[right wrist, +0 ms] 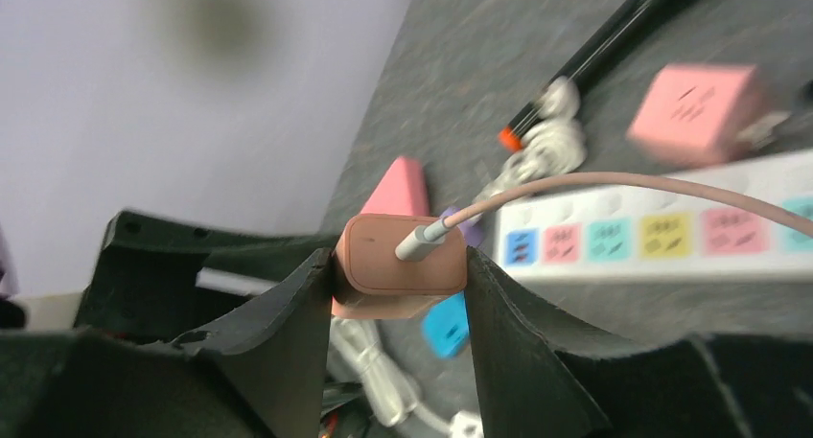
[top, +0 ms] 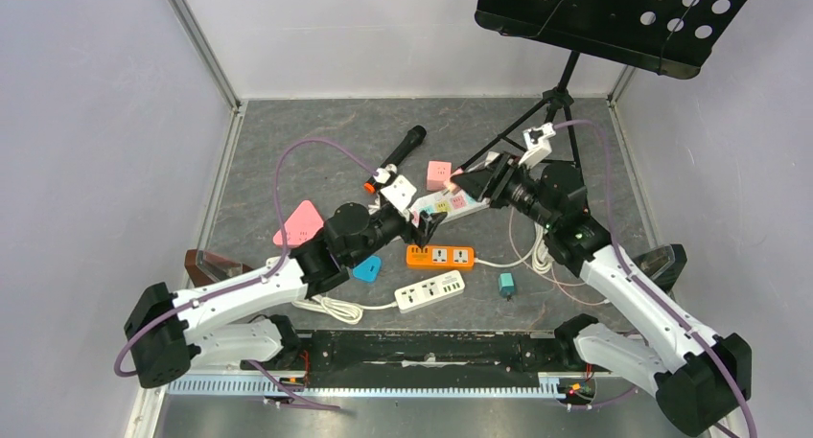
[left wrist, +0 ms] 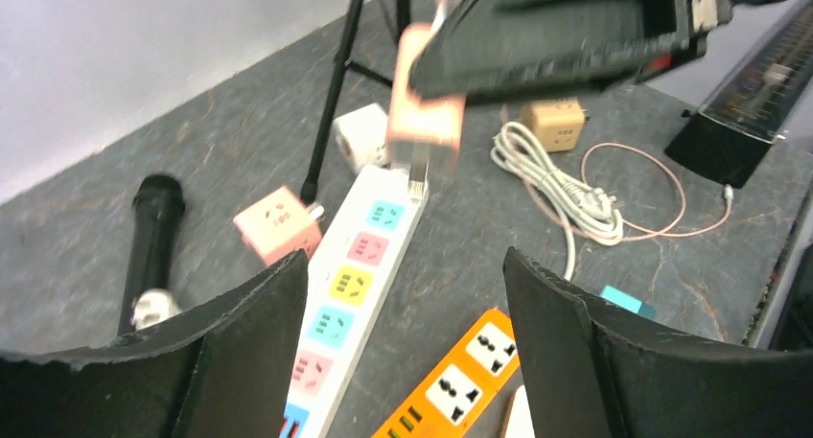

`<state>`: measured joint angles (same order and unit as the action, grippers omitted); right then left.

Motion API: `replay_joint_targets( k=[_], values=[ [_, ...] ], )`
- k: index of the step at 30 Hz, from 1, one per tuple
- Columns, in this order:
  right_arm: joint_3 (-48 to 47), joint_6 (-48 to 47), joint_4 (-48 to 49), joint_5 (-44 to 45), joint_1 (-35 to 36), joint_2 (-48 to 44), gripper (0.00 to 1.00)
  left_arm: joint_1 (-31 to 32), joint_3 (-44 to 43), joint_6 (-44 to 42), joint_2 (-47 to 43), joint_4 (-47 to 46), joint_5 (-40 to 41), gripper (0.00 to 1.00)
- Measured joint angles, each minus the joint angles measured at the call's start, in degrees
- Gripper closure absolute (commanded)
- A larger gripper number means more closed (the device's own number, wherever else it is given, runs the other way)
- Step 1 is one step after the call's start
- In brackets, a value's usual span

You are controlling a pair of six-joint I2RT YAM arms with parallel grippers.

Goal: Insert the plug
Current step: Insert the plug into the socket.

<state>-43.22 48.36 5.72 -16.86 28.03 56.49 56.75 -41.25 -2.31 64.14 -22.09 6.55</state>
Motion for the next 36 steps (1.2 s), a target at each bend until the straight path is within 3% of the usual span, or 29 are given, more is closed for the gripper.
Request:
replay_joint_targets(
  k=[8, 13, 23, 36],
  values=[
    [-2.67, -20.83, -1.31, 17.05, -3.37, 5.49, 1.0, 0.0, 0.2, 6.86, -9.97, 13.35, 8.52, 0.19],
    [-2.12, -31.58, -0.55, 22.67, -3.41, 12.79, 1.0, 0.0, 0.28, 10.4, -13.92, 20.11, 11.43, 0.19],
    [2.05, -42.73, 6.45, 22.38, -3.39, 22.86, 1.0, 0.0, 0.28, 13.9, -14.82, 29.62, 12.33, 0.19],
    [2.84, -51.58, 13.75, 21.59, -3.23, 29.94, 1.0, 0.0, 0.28, 14.03, -14.62, 30.93, 12.9, 0.19]
  ],
)
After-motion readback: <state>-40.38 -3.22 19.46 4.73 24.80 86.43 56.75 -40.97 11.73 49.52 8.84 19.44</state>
